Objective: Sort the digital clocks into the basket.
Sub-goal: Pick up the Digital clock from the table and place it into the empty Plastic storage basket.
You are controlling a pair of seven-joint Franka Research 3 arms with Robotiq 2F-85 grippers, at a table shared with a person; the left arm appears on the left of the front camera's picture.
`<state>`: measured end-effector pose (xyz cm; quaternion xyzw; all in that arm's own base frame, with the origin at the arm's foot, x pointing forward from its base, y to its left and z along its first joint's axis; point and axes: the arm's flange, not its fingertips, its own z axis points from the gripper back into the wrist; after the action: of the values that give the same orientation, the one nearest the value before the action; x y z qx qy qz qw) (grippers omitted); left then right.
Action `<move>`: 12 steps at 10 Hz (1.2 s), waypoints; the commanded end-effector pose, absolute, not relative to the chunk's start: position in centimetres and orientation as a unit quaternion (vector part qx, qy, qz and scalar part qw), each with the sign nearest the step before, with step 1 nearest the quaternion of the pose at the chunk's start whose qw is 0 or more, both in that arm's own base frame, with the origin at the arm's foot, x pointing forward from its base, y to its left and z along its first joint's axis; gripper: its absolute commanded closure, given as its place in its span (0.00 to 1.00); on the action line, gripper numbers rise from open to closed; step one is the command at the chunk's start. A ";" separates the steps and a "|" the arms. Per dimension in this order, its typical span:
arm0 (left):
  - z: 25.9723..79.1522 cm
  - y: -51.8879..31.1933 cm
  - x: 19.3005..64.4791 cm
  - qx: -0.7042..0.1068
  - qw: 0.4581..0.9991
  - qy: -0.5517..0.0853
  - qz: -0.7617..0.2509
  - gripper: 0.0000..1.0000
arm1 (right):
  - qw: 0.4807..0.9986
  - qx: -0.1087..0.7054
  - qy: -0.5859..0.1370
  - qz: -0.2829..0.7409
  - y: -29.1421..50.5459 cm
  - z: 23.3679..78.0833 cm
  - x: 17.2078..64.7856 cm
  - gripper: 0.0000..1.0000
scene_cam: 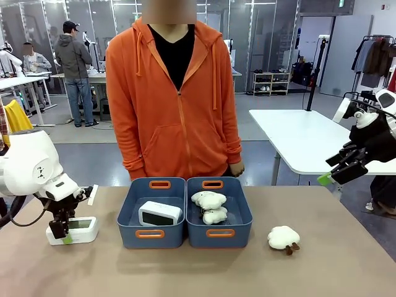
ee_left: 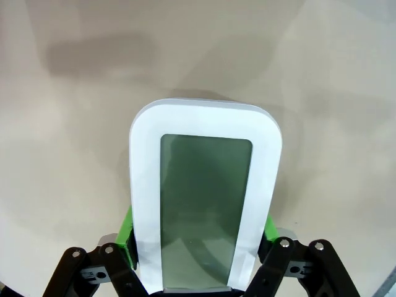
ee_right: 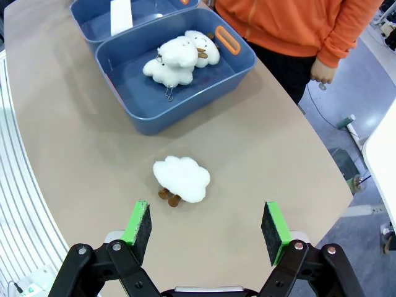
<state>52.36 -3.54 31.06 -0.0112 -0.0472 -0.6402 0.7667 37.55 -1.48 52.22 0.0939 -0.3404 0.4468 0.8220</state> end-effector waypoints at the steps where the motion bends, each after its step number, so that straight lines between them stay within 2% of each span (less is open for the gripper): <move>1: 31.1 -3.6 52.7 -0.008 0.766 -0.023 -0.642 1.00 | 0.828 0.093 -0.336 0.439 -1.2 52.4 37.7 0.10; 3: 31.3 -3.4 52.6 -0.007 0.767 -0.019 -0.642 1.00 | 0.828 0.093 -0.336 0.439 -1.2 52.4 37.7 0.10; 4: 32.2 -3.5 52.2 -0.014 0.774 -0.009 -0.633 0.79 | 0.828 0.093 -0.336 0.439 -1.2 52.4 37.7 0.10; 5: 35.2 -4.2 51.3 -0.026 0.779 -0.028 -0.626 0.33 | 0.828 0.093 -0.336 0.439 -1.2 52.4 37.7 0.10; 8: 45.5 -5.2 48.0 -0.091 0.796 -0.087 -0.592 0.33 | 0.828 0.093 -0.336 0.439 -1.2 52.4 37.7 0.10; 10: 48.4 -6.3 46.5 -0.119 0.795 -0.118 -0.583 0.33 | 0.828 0.093 -0.336 0.439 -1.2 52.4 37.7 0.10; 12: 49.5 -10.8 46.2 -0.142 0.789 -0.161 -0.576 0.33 | 0.828 0.093 -0.336 0.439 -1.2 52.4 37.7 0.10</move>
<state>45.62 -8.56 50.05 -0.1297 -0.1381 -0.5872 0.7869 37.56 -1.48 52.21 0.0939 -0.3403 0.4468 0.8220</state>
